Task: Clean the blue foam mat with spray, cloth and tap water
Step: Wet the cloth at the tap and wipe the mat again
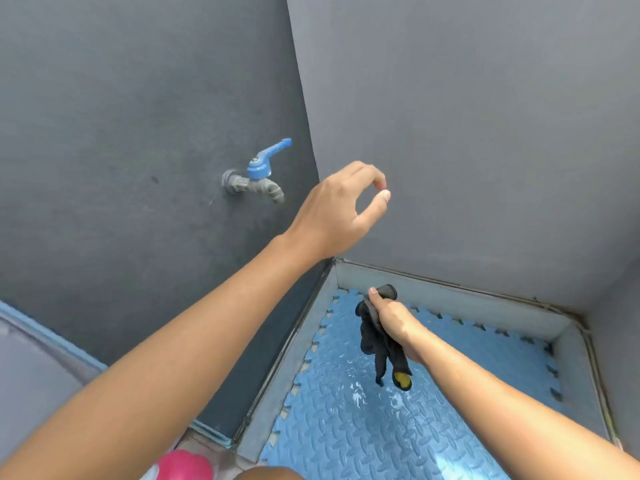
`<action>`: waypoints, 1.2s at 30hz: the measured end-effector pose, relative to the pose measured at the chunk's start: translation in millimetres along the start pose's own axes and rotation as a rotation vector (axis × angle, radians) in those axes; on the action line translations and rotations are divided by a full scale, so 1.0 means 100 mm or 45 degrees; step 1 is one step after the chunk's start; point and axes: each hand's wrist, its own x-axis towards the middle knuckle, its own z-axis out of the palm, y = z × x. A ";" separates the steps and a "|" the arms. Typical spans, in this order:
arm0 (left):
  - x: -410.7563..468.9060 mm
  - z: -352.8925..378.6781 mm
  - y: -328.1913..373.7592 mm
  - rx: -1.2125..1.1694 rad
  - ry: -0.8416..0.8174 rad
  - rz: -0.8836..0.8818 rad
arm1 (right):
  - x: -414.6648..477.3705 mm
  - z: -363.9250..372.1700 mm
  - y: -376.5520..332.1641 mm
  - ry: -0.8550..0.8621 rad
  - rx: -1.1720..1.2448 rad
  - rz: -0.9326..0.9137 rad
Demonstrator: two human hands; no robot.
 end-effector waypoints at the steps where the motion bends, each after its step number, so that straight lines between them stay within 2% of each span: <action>1: -0.26 0.19 -0.08 -0.068 -0.042 -0.026 | 0.06 0.05 0.15 0.041 -0.086 0.004; 4: -1.11 0.99 -0.59 -0.139 -0.264 -0.273 | 0.26 0.23 0.69 0.255 -0.533 -0.042; 6: -1.69 1.54 -0.97 -0.151 -0.380 -0.505 | 0.41 0.40 1.08 0.322 -0.884 -0.192; 11: -2.92 2.49 -1.62 -0.187 -0.632 -1.005 | 0.77 0.95 2.09 0.046 -1.428 -0.545; 14: -3.43 2.83 -1.79 -0.144 -0.517 -1.003 | 1.02 1.06 2.39 0.028 -1.520 -0.746; 16: -3.64 2.96 -1.78 -0.109 -0.385 -0.940 | 1.26 1.04 2.36 0.017 -1.473 -0.904; 18: -3.69 3.01 -1.74 -0.095 -0.302 -0.870 | 1.60 0.97 2.19 0.055 -1.483 -0.958; 22: -3.75 3.01 -1.77 -0.027 -0.377 -0.666 | 2.24 0.97 1.82 0.142 -1.380 -0.682; 25: -3.78 3.02 -1.81 0.031 -0.415 -0.639 | 2.33 0.75 1.83 0.290 -1.289 -0.523; 33: -3.70 3.00 -1.69 0.082 -0.488 -0.716 | 1.46 -1.27 2.92 0.749 -1.173 -0.051; 36: -3.66 2.98 -1.68 0.089 -0.511 -0.755 | 1.07 -1.74 3.29 0.936 -1.041 0.112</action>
